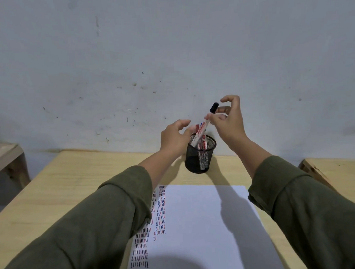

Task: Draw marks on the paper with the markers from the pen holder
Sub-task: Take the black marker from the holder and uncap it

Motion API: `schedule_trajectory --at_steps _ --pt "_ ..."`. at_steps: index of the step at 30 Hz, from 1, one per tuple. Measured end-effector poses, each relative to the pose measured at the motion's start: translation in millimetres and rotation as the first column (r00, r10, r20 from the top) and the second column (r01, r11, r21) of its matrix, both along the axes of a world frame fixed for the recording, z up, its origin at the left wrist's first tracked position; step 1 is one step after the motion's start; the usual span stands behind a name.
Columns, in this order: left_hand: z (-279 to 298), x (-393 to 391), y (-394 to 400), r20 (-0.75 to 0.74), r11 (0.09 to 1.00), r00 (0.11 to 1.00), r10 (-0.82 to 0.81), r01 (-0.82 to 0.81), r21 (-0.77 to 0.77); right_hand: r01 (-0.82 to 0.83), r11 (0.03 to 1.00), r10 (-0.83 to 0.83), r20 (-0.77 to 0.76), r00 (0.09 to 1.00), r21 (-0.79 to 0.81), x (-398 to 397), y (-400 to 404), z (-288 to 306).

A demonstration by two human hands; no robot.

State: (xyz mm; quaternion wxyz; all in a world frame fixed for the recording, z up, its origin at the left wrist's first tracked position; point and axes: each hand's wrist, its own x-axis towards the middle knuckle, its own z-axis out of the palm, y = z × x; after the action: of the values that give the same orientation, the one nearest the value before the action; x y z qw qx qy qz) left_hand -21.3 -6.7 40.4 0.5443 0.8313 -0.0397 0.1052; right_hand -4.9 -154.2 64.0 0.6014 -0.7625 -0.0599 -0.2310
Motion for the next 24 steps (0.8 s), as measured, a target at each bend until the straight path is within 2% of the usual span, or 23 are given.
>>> schedule_trajectory --at_steps 3,8,14,16,19,24 --pt "22 -14 -1 0.031 0.994 1.0 0.001 0.002 -0.107 -0.063 0.995 0.063 0.0 0.998 0.082 -15 2 18" --pt "47 -46 -3 -0.033 0.954 0.993 -0.115 0.101 -0.283 -0.315 0.943 0.326 -0.11 0.939 0.107 -56 7 24" --pt "61 -92 6 -0.059 0.9 0.983 -0.171 0.132 -0.416 -0.394 0.91 0.411 -0.16 0.897 0.128 -105 12 30" --pt "62 -104 8 -0.07 0.879 0.989 -0.131 0.083 -0.47 -0.41 0.903 0.428 -0.174 0.887 0.129 -123 14 37" --pt "63 -119 13 -0.142 0.827 0.99 0.005 -0.084 -0.556 -0.449 0.881 0.473 -0.224 0.852 0.152 -150 18 48" --pt "62 -141 22 -0.283 0.718 0.95 0.134 -0.29 -0.633 -0.567 0.763 0.639 -0.24 0.73 0.31 -179 22 44"
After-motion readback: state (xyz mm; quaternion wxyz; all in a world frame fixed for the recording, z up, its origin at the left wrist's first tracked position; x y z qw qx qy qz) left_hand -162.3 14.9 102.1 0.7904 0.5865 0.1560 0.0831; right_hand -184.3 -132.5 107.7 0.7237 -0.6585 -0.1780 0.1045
